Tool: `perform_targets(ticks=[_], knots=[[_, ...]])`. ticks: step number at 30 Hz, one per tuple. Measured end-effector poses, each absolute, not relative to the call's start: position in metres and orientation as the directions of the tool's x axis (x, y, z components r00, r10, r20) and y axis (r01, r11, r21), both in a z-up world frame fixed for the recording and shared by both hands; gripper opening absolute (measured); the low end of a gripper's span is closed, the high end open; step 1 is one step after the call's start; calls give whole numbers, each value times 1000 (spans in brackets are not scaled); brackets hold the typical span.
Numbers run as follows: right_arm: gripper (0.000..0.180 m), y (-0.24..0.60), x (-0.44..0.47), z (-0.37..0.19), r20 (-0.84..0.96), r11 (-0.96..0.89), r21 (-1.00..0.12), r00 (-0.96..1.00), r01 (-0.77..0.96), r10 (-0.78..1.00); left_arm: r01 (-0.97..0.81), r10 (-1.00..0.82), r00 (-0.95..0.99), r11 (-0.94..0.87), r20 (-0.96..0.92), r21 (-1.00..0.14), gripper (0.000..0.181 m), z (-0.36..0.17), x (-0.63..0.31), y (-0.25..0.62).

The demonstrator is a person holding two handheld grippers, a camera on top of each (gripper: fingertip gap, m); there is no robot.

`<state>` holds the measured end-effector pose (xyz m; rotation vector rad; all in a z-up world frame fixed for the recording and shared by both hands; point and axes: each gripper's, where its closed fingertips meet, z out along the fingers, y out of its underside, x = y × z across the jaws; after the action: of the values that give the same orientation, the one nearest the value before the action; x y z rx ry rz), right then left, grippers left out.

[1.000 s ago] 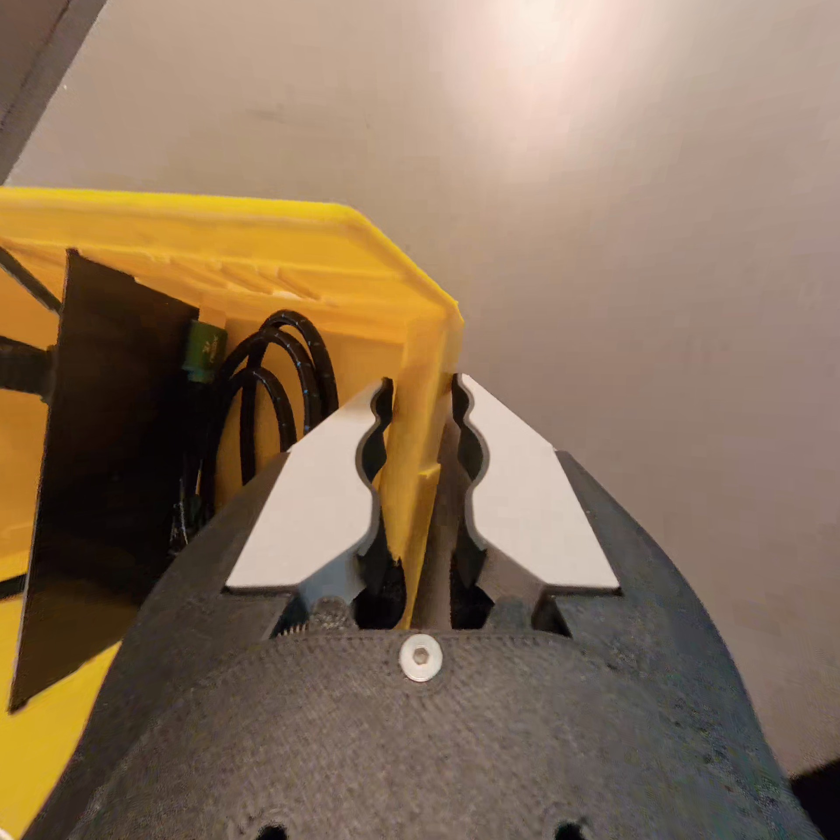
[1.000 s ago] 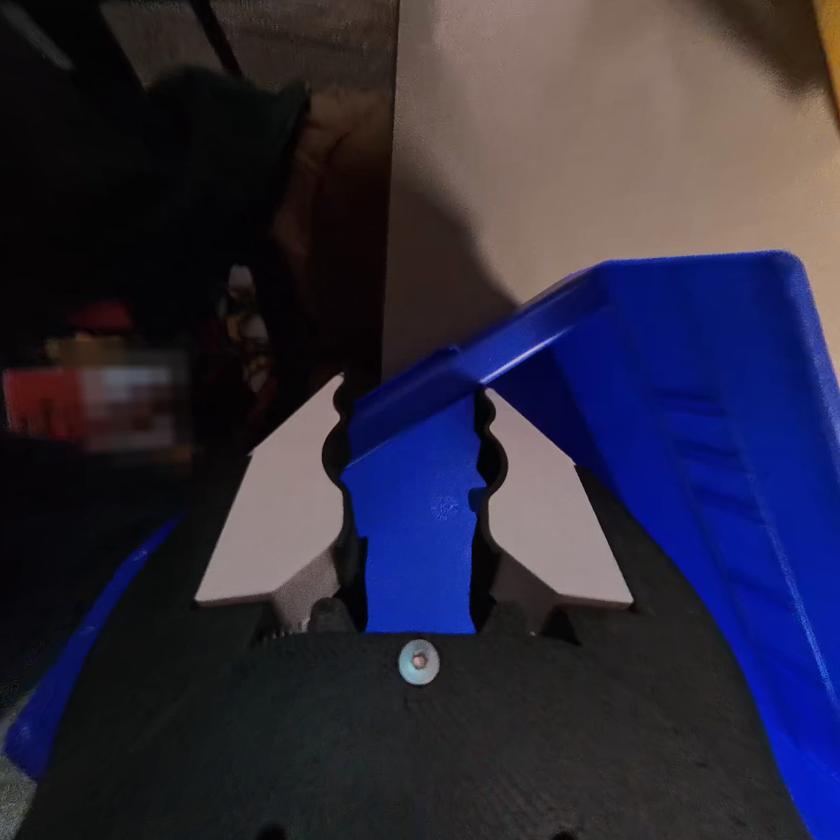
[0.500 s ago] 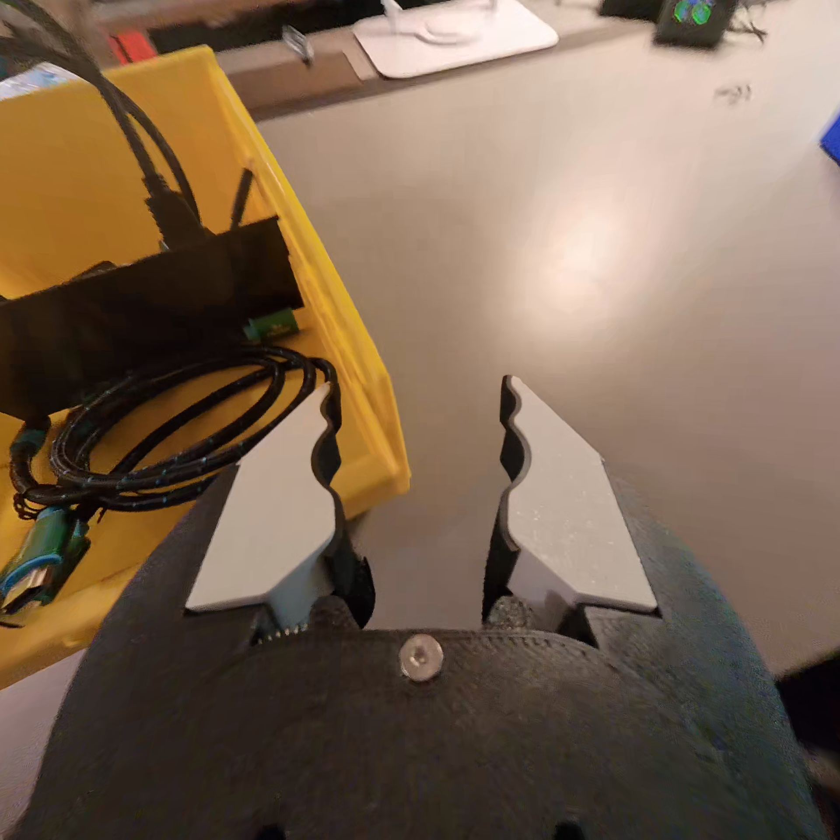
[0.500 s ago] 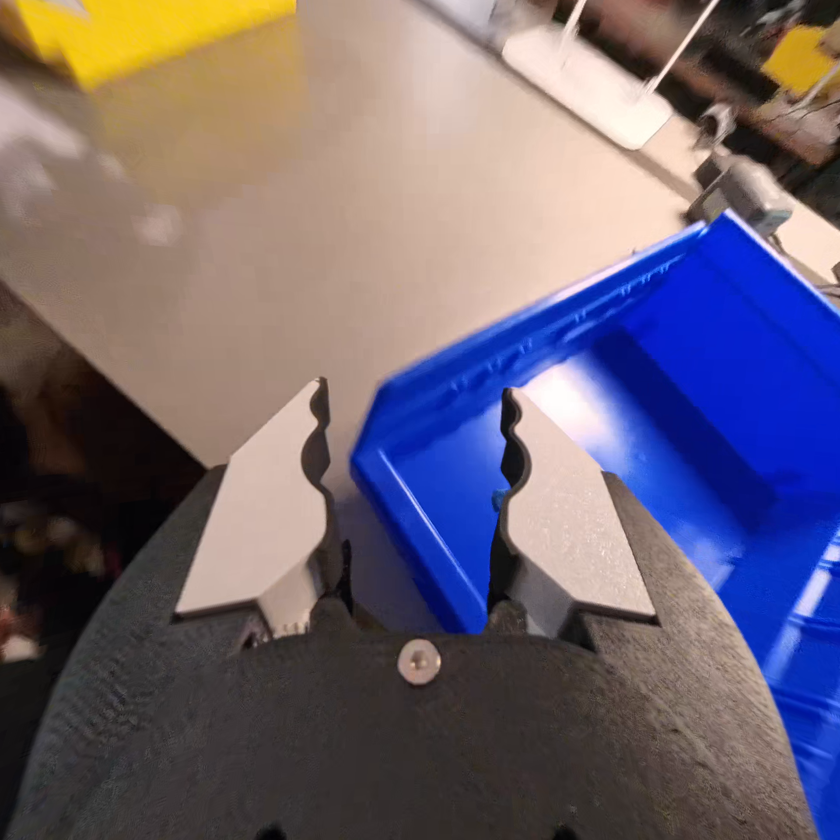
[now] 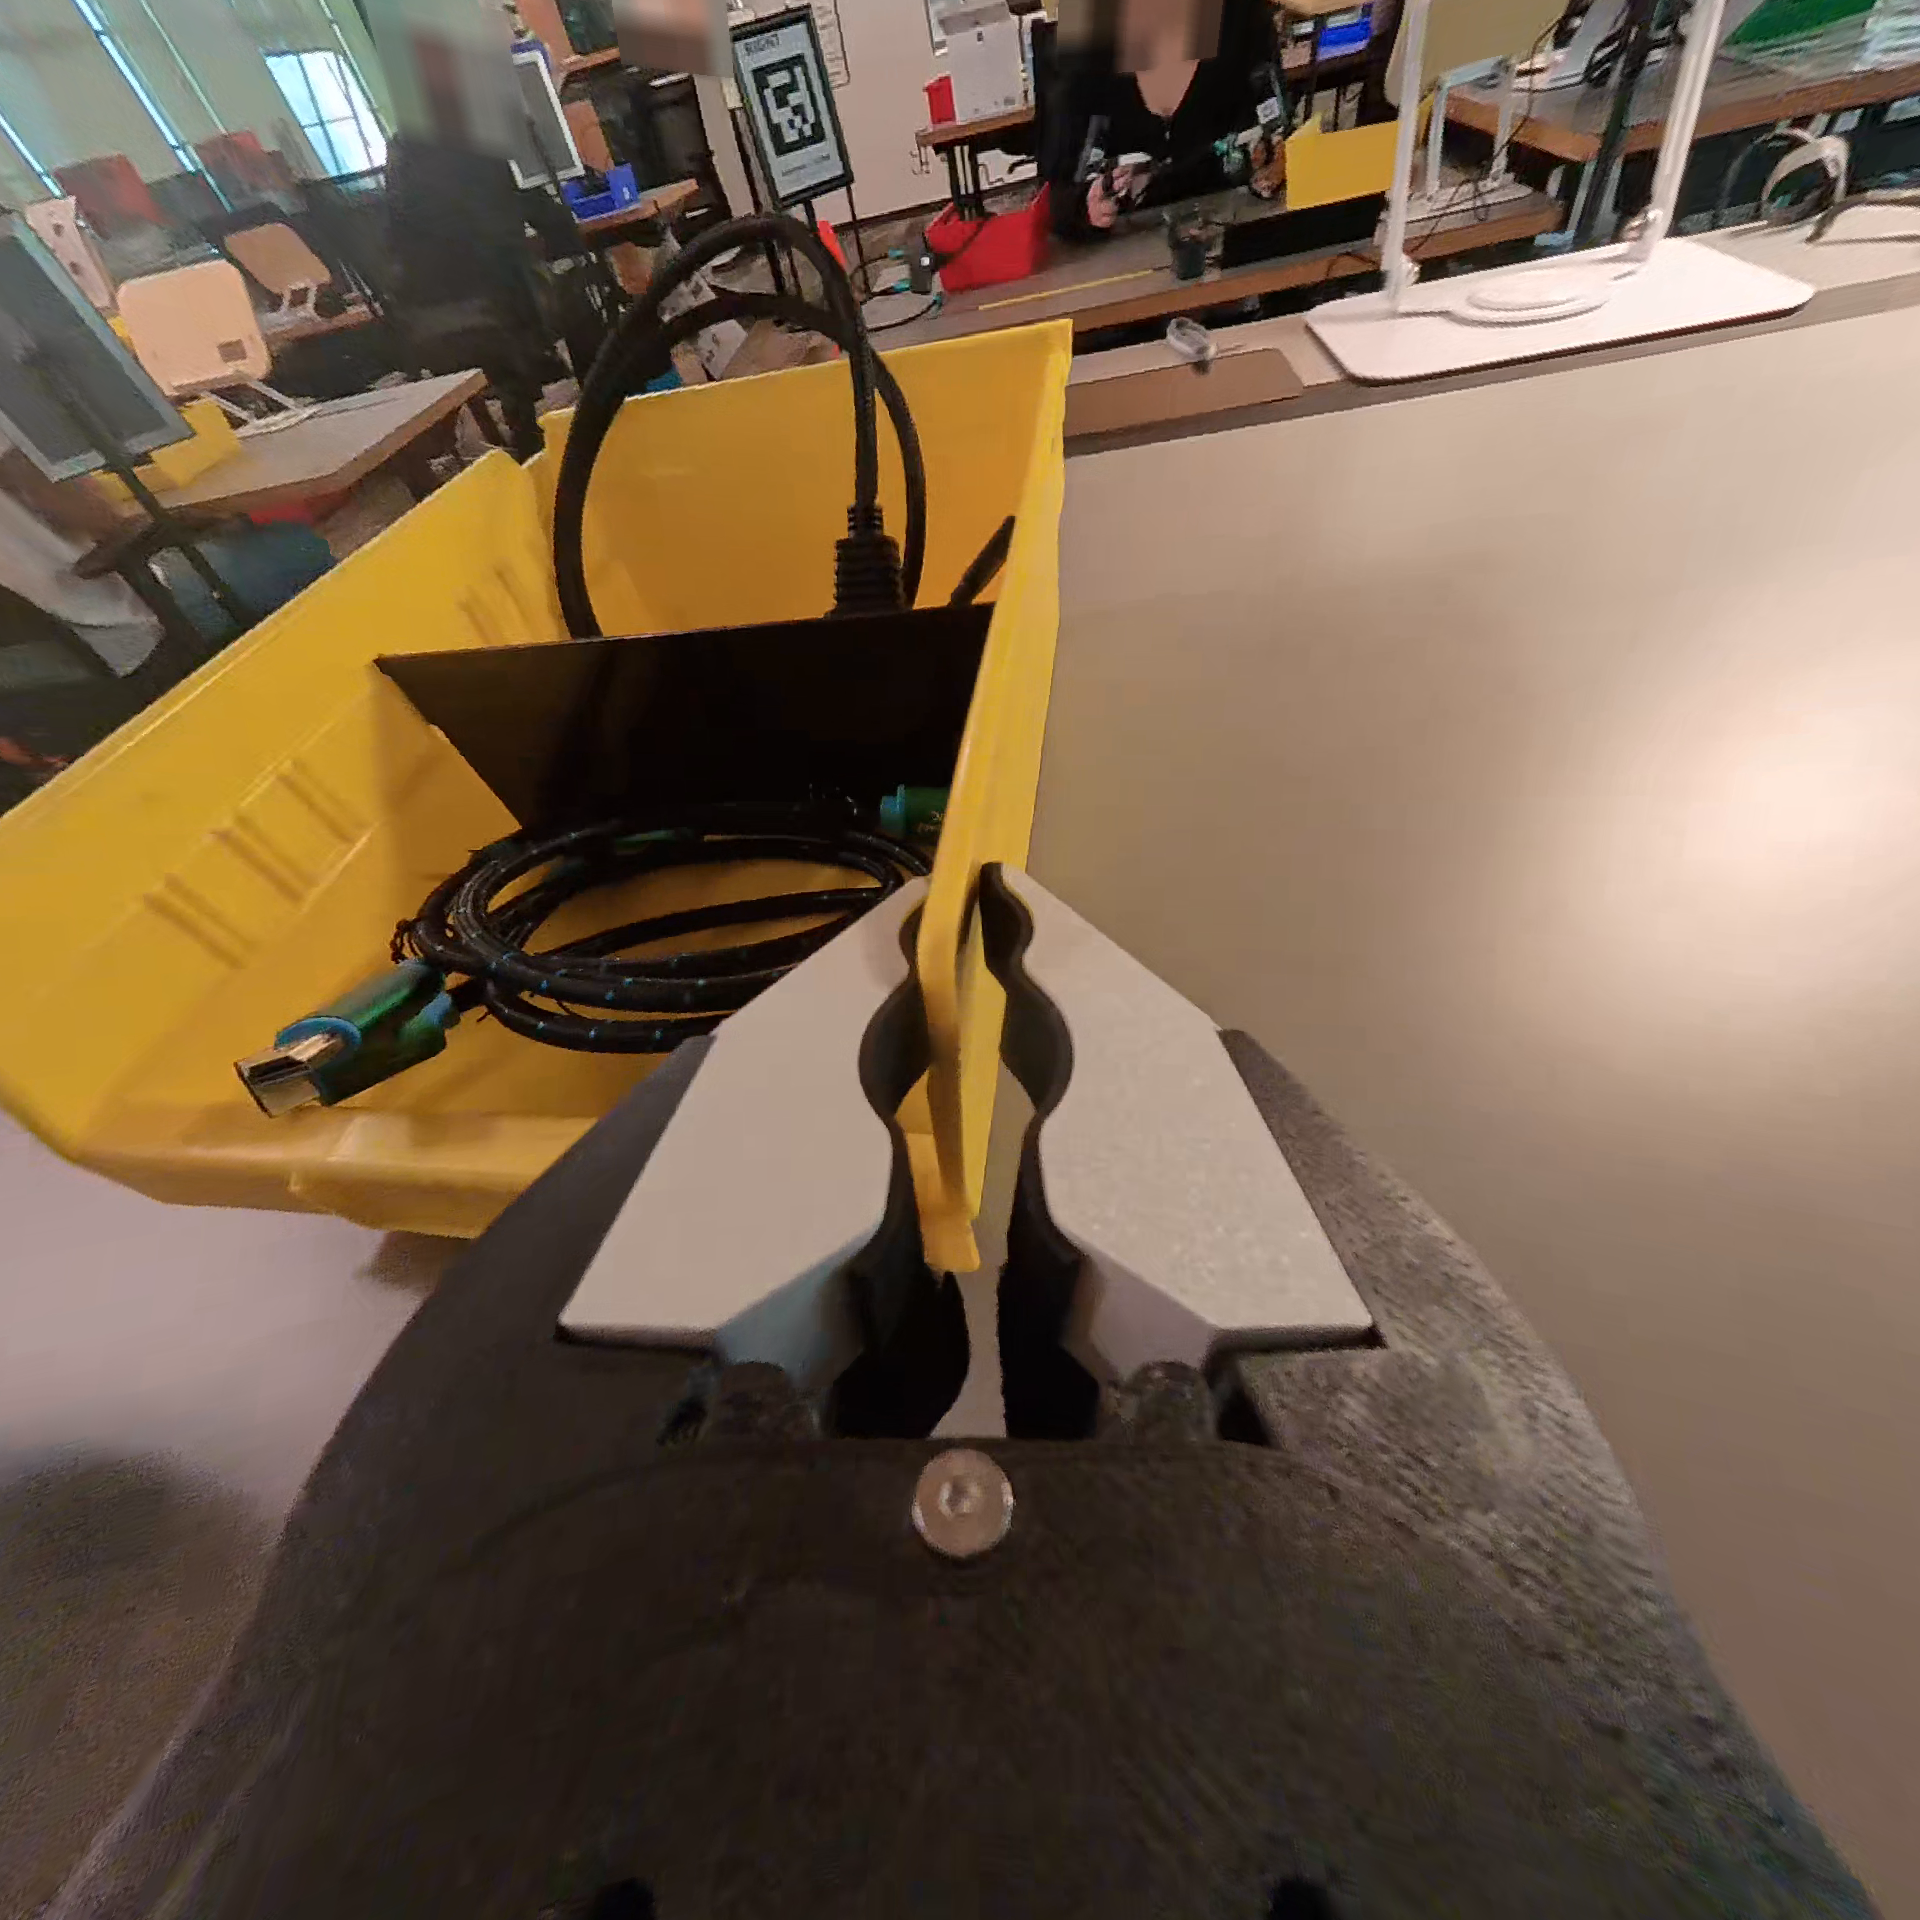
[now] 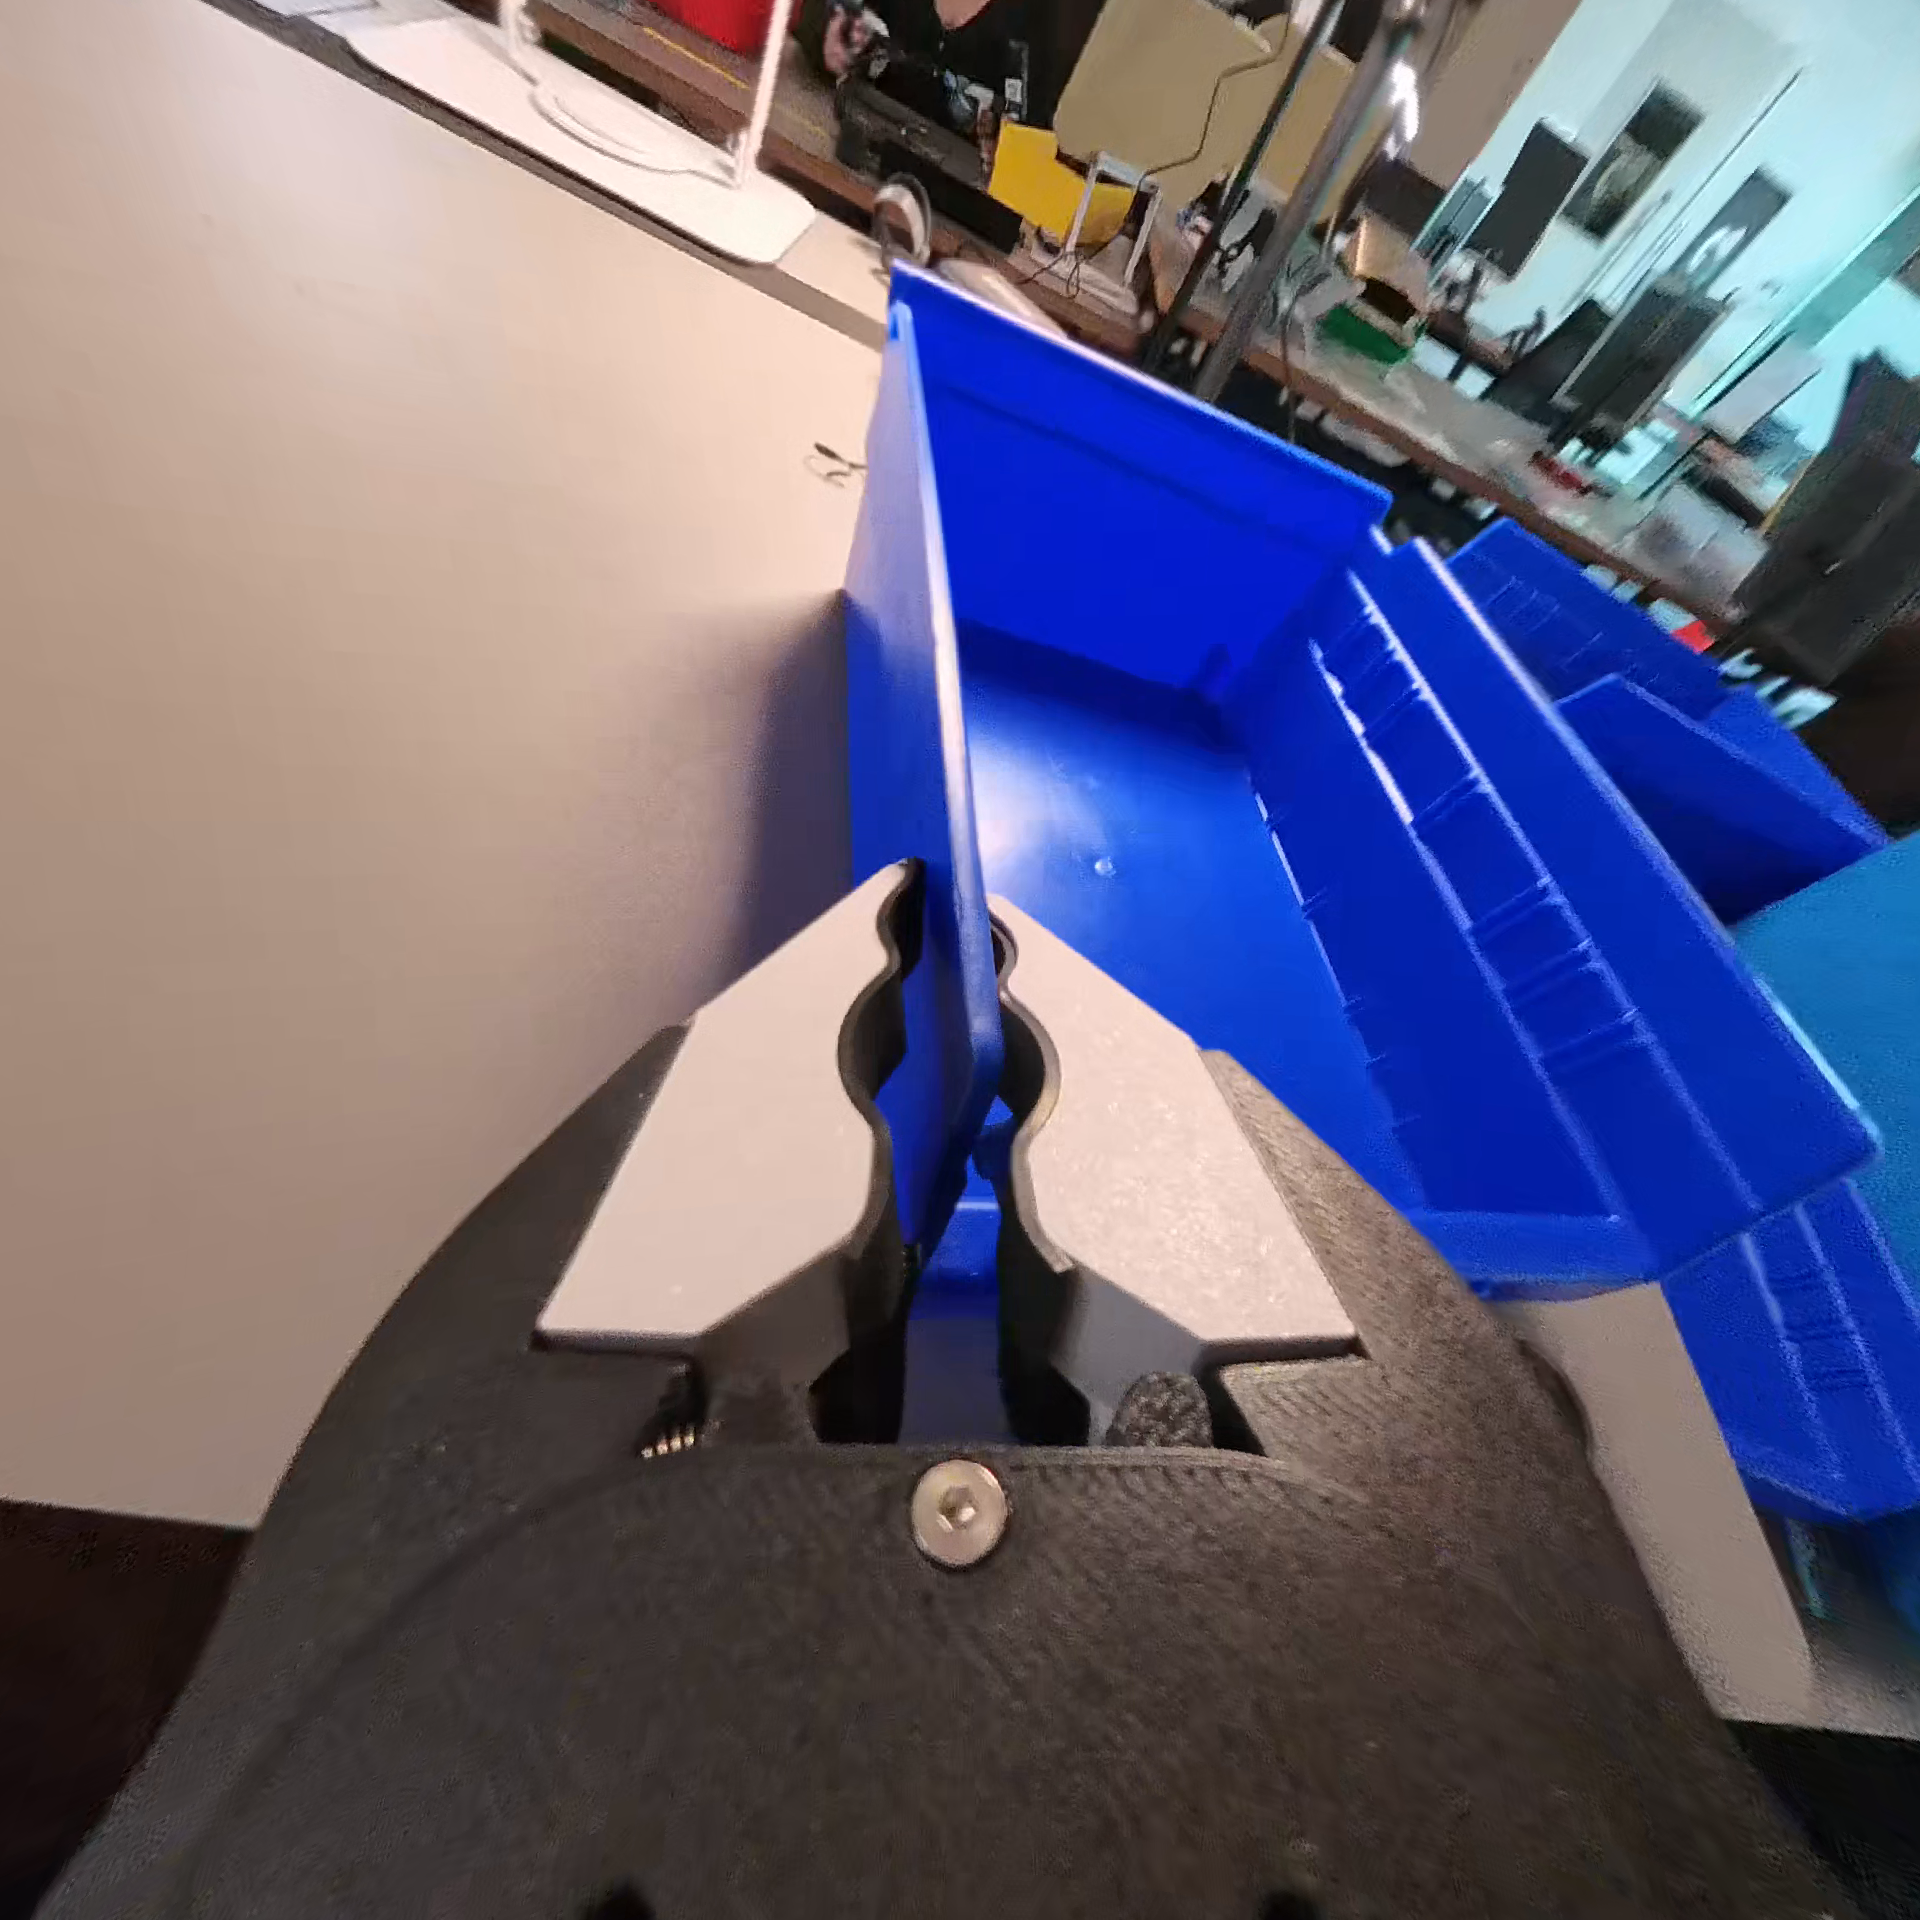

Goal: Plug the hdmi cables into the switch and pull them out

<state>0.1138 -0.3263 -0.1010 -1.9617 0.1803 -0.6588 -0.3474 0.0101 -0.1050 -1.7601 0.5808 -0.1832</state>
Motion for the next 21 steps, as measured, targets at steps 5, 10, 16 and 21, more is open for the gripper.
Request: perform_targets(ticks=[5, 10, 16, 21], knots=[[5, -321, 144, -101, 413, -503, -846, 816, 178, -404, -314, -440, 872, -170, -213, -934, 5, -106, -363, 27], [5, -298, 178, -102, 382, -496, -854, 835, 156, -395, -295, -463, 871, -227, -164, -928, 5, -106, -380, 44], [5, -275, 200, -102, 382, -503, -853, 821, 137, -424, -255, -447, 887, -260, -118, -931, 5, -107, -402, 63], [5, -271, 201, -102, 350, -494, -863, 827, 103, -440, -250, -432, 895, -270, -115, -930, 6, -107, -405, 78]])
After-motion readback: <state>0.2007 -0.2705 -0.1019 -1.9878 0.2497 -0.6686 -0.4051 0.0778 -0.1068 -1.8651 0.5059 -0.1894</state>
